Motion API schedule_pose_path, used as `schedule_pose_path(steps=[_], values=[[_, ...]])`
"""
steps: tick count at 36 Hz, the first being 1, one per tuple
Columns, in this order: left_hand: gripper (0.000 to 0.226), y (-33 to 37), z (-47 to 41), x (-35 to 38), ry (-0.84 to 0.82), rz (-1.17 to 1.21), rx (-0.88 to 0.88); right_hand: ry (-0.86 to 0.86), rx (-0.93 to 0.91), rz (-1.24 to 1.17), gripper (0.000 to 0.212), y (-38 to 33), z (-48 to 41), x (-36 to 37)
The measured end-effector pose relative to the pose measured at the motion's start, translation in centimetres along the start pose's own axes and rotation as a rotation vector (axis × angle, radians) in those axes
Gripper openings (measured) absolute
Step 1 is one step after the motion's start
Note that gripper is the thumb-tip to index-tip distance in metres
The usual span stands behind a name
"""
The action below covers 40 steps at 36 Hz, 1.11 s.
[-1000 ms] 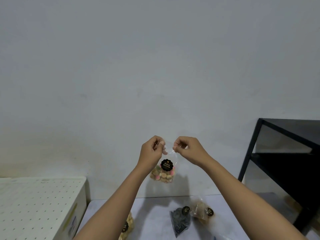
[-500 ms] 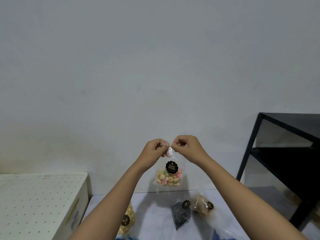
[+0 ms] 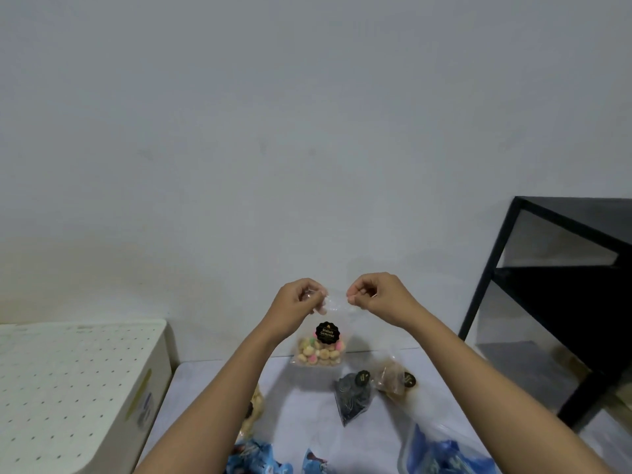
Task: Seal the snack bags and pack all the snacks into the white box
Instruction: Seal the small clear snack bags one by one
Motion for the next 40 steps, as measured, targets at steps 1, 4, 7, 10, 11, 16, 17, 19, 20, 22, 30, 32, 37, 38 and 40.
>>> schedule_pose_path(steps=[1, 4, 7, 10, 11, 16, 17, 19, 20, 22, 30, 32, 37, 38, 40], values=[[0.008, -0.5, 0.1, 0.3, 0.008, -0.004, -0.009, -0.012, 0.014, -0.018, 0.005, 0.4, 0.2, 0.0], [0.006, -1.8, 0.4, 1.2, 0.009, -0.022, -0.021, -0.067, 0.078, -0.033, 0.011, 1.9, 0.7, 0.0], [0.005, -2.9, 0.8, 2.0, 0.002, -0.010, -0.025, -0.081, 0.109, -0.005, 0.017, 3.2, 0.9, 0.3], [0.005, -4.0, 1.5, 2.7, 0.032, 0.022, -0.033, -0.076, 0.132, 0.023, 0.023, 4.4, 0.9, 1.2], [0.005, -4.7, 1.8, 2.9, 0.048, 0.031, -0.046, -0.080, 0.142, 0.022, 0.023, 5.0, 0.9, 1.7], [0.019, -9.6, 3.8, 4.8, 0.132, -0.087, -0.227, -0.133, 0.207, 0.032, 0.015, 8.7, 1.5, 4.7], [0.027, -10.7, 4.4, 5.3, 0.165, -0.128, -0.310, -0.122, 0.218, 0.028, 0.018, 9.7, 1.7, 5.5], [0.036, -12.5, 5.5, 6.1, 0.212, -0.169, -0.469, -0.094, 0.226, 0.020, 0.022, 11.5, 2.1, 6.8], [0.041, -13.3, 6.0, 6.6, 0.196, -0.161, -0.515, -0.097, 0.227, 0.016, 0.024, 12.3, 2.3, 7.5], [0.050, -13.9, 7.0, 7.7, 0.084, -0.018, -0.563, -0.149, 0.210, 0.027, 0.029, 13.7, 2.5, 8.6], [0.020, -14.6, 8.6, 9.3, 0.039, 0.504, -0.695, -0.459, 0.121, 0.075, 0.013, 15.0, 2.8, 10.6], [0.016, -14.5, 8.6, 9.0, 0.050, 0.533, -0.705, -0.484, 0.128, 0.039, 0.006, 15.1, 2.7, 10.5], [0.011, -13.9, 8.1, 8.6, 0.035, 0.529, -0.696, -0.510, 0.203, -0.026, 0.005, 14.9, 2.7, 10.6], [0.012, -13.7, 8.0, 8.6, 0.022, 0.530, -0.690, -0.498, 0.210, -0.032, 0.005, 14.9, 2.7, 10.5], [0.013, -13.4, 7.8, 8.7, -0.013, 0.514, -0.670, -0.473, 0.229, -0.060, 0.005, 14.9, 2.6, 10.4]])
Point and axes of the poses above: each hand's wrist, its own z-axis away from the middle knuckle, its own x-axis out of the palm, y = z × x, the point moved 3 cm from there along -z, towards the middle knuckle, and after that the axes turned 15 degrees about -z, right-handed, at the moved point
